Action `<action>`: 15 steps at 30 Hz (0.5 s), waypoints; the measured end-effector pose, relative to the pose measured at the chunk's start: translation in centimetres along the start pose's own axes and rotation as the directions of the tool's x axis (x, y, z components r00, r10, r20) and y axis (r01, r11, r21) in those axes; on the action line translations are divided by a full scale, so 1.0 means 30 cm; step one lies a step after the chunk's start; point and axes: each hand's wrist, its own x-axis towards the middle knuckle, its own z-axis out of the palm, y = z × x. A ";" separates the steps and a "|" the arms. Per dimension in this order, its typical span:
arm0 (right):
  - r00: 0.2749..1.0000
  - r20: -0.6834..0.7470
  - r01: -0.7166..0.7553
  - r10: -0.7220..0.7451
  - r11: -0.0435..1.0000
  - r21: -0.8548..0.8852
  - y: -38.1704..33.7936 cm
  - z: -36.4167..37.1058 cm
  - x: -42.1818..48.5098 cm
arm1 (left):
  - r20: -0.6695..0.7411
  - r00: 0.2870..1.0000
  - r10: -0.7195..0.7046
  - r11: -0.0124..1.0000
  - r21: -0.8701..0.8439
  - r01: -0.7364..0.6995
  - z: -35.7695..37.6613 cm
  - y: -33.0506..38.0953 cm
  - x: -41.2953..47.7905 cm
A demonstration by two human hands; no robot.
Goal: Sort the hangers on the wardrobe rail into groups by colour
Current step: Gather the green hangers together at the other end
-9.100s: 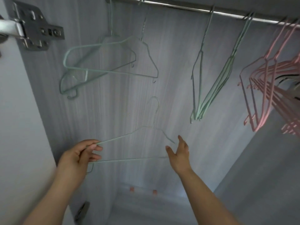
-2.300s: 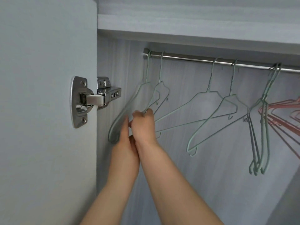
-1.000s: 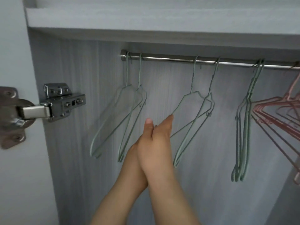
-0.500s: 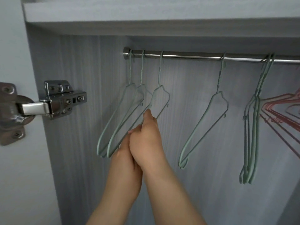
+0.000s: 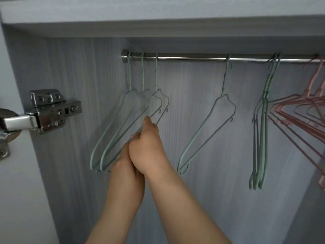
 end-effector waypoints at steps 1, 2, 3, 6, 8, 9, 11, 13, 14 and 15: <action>0.999 -0.025 0.043 -0.045 0.997 -0.061 -0.004 -0.015 -0.022 | -0.006 0.999 0.034 0.999 0.009 -0.034 -0.003 0.004 -0.003; 0.991 -0.075 0.096 -0.107 0.985 -0.140 -0.007 -0.044 -0.049 | -0.006 0.999 0.051 0.999 0.020 -0.051 -0.005 0.005 -0.008; 0.974 -0.151 0.135 -0.171 0.966 -0.221 -0.010 -0.086 -0.077 | -0.018 0.998 0.061 0.997 0.038 -0.060 -0.006 0.001 -0.011; 0.872 -0.419 0.123 -0.254 0.941 -0.314 -0.001 -0.239 -0.123 | -0.058 0.996 0.074 0.997 0.041 -0.071 -0.008 -0.004 -0.029; 0.868 -0.483 -0.021 -0.115 0.963 -0.268 0.039 -0.313 -0.097 | -0.151 0.975 0.161 0.983 0.115 -0.145 -0.019 0.019 -0.049; 0.881 -0.473 -0.104 -0.012 0.970 -0.220 0.058 -0.328 -0.081 | -0.206 0.941 0.268 0.956 0.180 -0.232 -0.025 0.043 -0.061; 0.893 -0.423 -0.185 0.152 0.982 -0.039 0.095 -0.320 -0.063 | -0.255 0.839 0.481 0.872 0.232 -0.430 -0.016 0.098 -0.097; 0.898 -0.381 -0.151 0.218 0.968 0.199 0.129 -0.298 -0.059 | -0.203 0.817 0.539 0.842 0.125 -0.525 0.015 0.127 -0.134; 0.901 -0.378 -0.108 0.213 0.954 0.281 0.145 -0.289 -0.058 | -0.153 0.860 0.486 0.873 0.032 -0.487 0.028 0.138 -0.142; 0.904 -0.377 -0.069 0.202 0.938 0.339 0.154 -0.283 -0.060 | -0.087 0.913 0.399 0.913 -0.055 -0.404 0.041 0.146 -0.145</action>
